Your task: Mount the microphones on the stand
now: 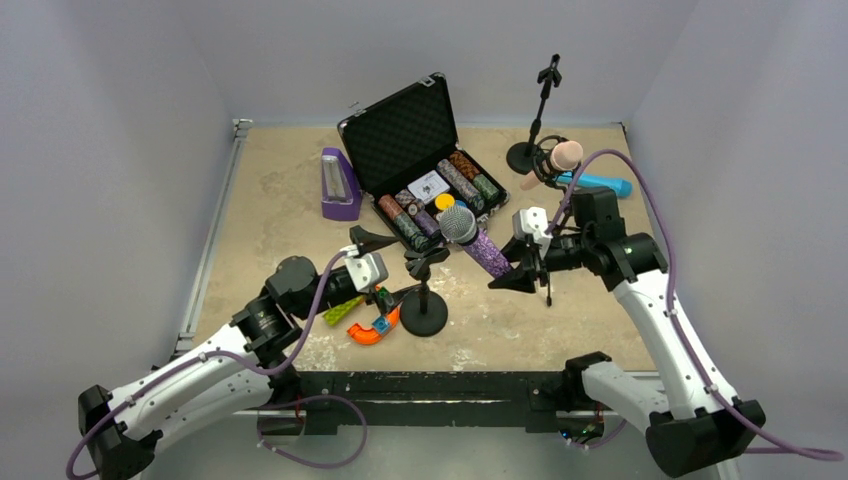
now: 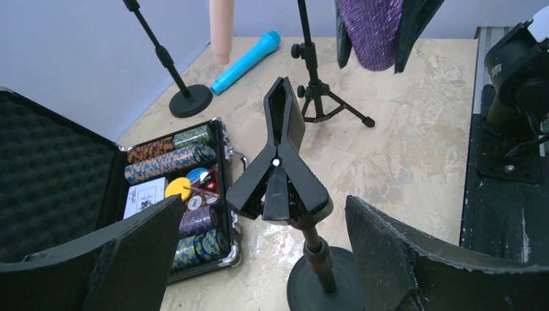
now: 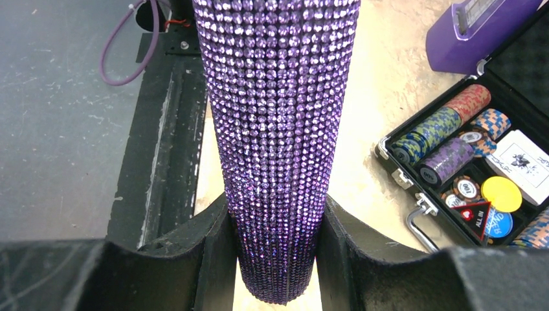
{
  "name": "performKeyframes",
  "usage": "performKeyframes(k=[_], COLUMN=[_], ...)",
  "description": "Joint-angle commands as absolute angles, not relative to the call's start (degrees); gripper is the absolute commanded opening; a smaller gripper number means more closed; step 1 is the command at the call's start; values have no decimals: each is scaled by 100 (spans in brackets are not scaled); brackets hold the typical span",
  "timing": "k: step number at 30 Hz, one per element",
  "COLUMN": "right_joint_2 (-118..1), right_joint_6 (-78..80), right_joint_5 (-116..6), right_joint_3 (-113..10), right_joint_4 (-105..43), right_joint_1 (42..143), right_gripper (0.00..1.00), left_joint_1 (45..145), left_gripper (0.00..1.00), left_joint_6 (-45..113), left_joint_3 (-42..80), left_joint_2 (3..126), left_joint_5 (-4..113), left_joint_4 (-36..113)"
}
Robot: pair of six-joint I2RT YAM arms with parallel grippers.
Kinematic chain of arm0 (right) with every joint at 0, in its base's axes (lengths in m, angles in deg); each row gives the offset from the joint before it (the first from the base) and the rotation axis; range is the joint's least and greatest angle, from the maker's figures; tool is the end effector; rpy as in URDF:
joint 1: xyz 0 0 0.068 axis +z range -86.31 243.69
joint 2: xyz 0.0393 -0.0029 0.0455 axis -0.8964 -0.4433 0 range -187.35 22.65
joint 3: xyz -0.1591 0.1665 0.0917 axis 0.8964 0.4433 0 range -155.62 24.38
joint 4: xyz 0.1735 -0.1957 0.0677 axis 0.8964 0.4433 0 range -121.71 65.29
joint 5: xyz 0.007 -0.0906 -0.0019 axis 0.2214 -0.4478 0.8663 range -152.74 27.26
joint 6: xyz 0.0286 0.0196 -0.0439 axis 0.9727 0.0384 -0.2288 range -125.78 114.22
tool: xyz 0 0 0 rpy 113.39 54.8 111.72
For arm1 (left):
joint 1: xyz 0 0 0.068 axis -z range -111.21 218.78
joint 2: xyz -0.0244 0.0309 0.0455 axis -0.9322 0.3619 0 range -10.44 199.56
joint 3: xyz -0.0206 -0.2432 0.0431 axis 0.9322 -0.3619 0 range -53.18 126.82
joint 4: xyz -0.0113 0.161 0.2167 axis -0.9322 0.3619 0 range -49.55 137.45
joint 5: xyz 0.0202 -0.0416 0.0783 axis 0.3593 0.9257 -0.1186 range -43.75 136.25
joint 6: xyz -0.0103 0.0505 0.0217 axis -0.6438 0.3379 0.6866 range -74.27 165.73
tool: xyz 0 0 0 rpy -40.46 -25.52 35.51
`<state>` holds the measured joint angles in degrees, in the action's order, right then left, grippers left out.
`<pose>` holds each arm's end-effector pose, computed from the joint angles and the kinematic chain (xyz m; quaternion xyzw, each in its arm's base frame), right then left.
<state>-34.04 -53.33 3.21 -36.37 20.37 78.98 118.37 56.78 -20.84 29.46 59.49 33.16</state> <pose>0.1823 0.0864 0.3237 -0.5747 0.5667 0.4046 0.4299 0.1287 -0.1647 0.2918 0.4257 0.5667 -0.3083 0.6345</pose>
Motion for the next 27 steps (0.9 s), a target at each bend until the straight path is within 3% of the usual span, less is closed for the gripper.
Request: performKeyframes(k=[1, 8, 15, 20, 21, 27], right_joint_2=[-3642, -3853, -4054, -4256, -4314, -4550], right_joint_6=[-5105, -4816, -4939, -4938, -4942, -5430], right_joint_5=[177, 4, -33, 33, 67, 203], right_joint_3=[-3790, -3587, -3283, -3152, -3152, -3063], right_joint_4=[1275, 424, -204, -461, -463, -391], right_joint_1=[8149, 8373, 8507, 8559, 8565, 8762], right_gripper=[0, 0, 0, 0, 0, 0], left_joint_1=[11774, 11756, 11748, 11748, 11749, 11752], left_gripper=[98, 92, 59, 15, 10, 6], left_joint_6=[5408, 5145, 4930, 4795, 4766, 4685], left_joint_3=[-2039, -2039, -1943, -1911, -1908, -1898], left_joint_2=[3184, 3493, 3558, 3540, 3536, 3543], left_joint_5=[6515, 6808, 6708, 6505, 6498, 6531], left_joint_4=[2428, 2210, 2366, 2577, 2603, 2639])
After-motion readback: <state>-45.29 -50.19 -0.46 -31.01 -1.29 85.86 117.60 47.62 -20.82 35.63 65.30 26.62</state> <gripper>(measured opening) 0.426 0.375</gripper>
